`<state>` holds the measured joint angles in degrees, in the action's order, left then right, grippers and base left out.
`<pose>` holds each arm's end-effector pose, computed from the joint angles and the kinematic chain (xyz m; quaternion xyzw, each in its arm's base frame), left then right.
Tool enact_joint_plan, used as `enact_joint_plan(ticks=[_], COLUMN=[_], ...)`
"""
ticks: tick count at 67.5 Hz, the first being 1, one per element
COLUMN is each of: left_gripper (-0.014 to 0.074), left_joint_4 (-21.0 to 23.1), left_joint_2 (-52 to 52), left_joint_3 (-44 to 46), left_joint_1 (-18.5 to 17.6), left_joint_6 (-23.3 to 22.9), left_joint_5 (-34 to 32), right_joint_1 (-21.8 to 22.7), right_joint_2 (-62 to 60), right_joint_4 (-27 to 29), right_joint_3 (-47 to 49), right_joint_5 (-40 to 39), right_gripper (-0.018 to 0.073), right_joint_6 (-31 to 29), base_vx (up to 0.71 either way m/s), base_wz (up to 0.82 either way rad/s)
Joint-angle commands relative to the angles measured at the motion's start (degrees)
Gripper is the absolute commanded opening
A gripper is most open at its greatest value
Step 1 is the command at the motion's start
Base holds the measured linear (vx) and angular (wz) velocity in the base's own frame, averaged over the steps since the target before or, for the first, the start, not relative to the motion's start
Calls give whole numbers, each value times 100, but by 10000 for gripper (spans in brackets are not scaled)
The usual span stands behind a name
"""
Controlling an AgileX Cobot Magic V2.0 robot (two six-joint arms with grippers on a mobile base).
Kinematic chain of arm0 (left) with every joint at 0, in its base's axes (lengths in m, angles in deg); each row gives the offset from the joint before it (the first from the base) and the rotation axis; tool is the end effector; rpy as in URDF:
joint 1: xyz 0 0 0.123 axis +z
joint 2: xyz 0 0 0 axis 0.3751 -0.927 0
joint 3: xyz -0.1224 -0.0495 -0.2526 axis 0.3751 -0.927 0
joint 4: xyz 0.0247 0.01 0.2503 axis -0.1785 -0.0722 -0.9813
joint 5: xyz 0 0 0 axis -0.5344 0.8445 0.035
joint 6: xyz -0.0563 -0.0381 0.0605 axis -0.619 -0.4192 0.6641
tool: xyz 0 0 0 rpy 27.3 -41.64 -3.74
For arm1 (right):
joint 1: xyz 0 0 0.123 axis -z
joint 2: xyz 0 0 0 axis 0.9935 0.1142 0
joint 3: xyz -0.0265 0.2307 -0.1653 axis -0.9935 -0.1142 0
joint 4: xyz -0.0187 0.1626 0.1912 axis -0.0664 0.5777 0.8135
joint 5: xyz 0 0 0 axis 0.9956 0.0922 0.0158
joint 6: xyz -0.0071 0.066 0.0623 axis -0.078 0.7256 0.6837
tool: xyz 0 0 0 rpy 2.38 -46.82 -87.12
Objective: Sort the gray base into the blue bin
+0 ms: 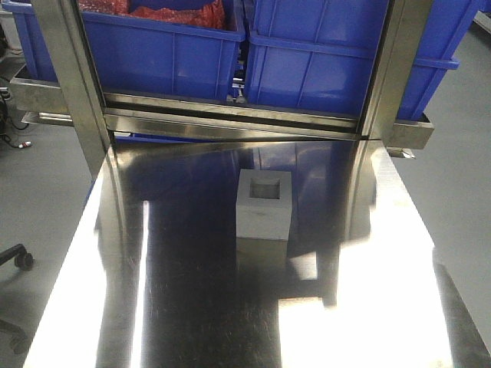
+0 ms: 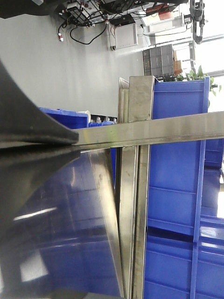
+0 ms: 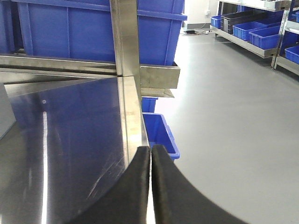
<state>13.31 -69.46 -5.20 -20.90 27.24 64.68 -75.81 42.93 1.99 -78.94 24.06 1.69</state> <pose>0.0565 0.0008 0.1966 -0.0066 0.7142 0.0042 0.6999 0.0556 -0.0073 0.1838 0.0575 0.7586 -0.0362 0.6480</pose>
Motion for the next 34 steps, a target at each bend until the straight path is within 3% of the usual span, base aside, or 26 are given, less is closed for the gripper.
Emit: enact_joint_plan(ticks=[1,23,34], left_gripper=[-6,-6,-6], left_joint_4=[28,106,110], left_joint_2=[71,71,7], left_joint_3=[121,218,911], left_joint_1=[-39,-39,-39], left_joint_6=[-11,-121,-334], left_joint_5=[-460,-838,-666], right_joint_1=[36,36,36], right_joint_2=[104,104,104], right_joint_4=[-43,-43,-43], right_joint_3=[-11,-11,-11], right_joint_5=[-432,-432,-432], right_gripper=[-5,-5,-5], right_joint_6=[-70,-70,-70], base_vx=[0,0,0], base_wz=[0,0,0])
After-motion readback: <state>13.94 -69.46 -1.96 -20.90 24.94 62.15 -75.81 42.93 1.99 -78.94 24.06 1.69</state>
